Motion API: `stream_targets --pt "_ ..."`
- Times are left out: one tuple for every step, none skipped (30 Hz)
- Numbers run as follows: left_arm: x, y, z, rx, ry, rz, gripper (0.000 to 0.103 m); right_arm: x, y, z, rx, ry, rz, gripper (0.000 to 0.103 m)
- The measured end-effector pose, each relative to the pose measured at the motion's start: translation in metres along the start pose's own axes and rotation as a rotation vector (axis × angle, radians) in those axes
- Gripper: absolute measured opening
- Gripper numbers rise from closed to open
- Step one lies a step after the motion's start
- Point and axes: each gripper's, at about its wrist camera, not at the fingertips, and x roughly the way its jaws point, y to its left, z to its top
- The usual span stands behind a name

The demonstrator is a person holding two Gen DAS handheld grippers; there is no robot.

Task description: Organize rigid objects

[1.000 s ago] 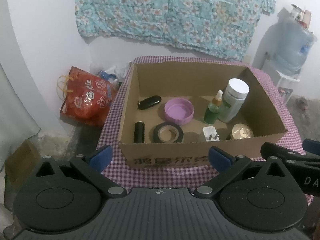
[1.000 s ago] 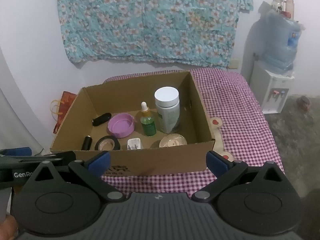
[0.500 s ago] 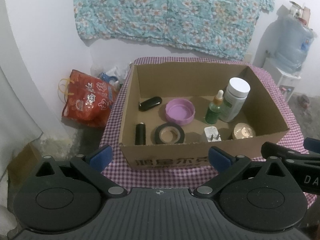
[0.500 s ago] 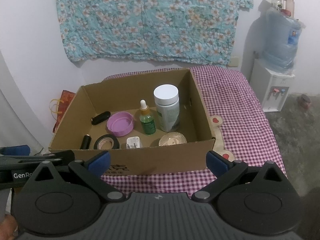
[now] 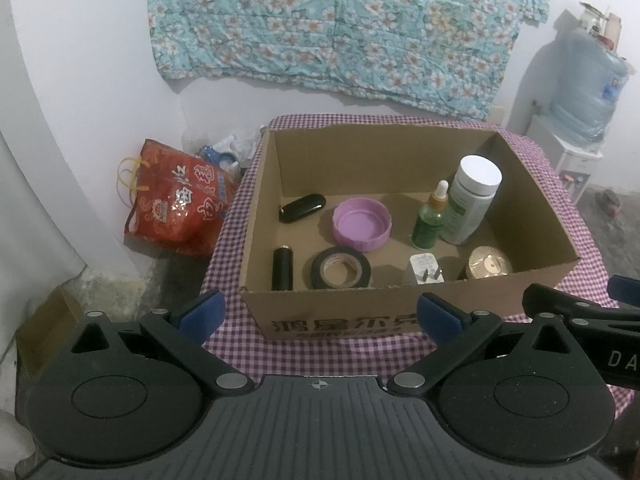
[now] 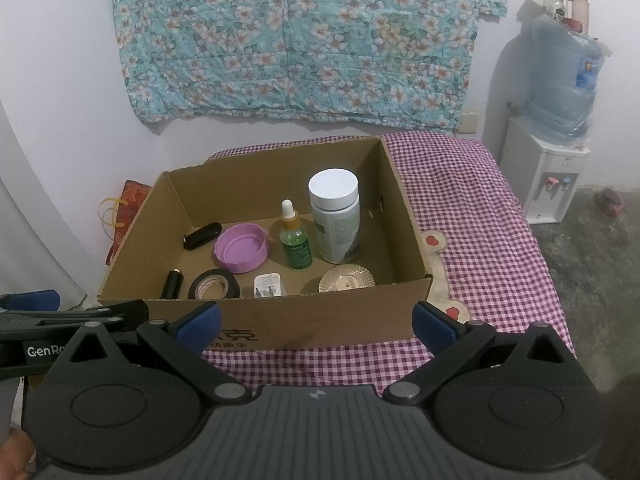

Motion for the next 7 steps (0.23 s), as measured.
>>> stream_targets --pt "-0.0001 -0.0002 -0.0001 -0.001 0.000 0.000 0.103 0.0000 0.0000 0.0001 0.000 0.000 0.000 0.103" --pt "0.0001 0.0000 -0.0001 -0.001 0.000 0.001 0.103 0.0002 -0.0006 0.0000 0.001 0.001 0.000 0.103" --pt "0.0002 0.0000 0.0000 0.000 0.000 0.001 0.103 0.0000 -0.0001 0.0002 0.000 0.001 0.000 0.103" --pt "0.0001 -0.0001 -0.0001 0.001 0.000 0.002 0.103 0.0007 -0.0008 -0.0010 0.000 0.001 0.000 0.103" --pt "0.0001 -0.0003 -0.0002 0.000 0.000 0.002 0.103 0.0008 -0.0009 -0.0010 0.000 0.001 0.000 0.103" --pt "0.0002 -0.0001 -0.0002 0.000 0.000 0.003 0.103 0.0008 -0.0010 -0.0010 0.000 0.001 0.000 0.103" --pt "0.0002 -0.0001 -0.0001 0.000 0.000 0.003 0.103 0.0007 -0.0009 -0.0009 0.001 0.001 0.000 0.103"
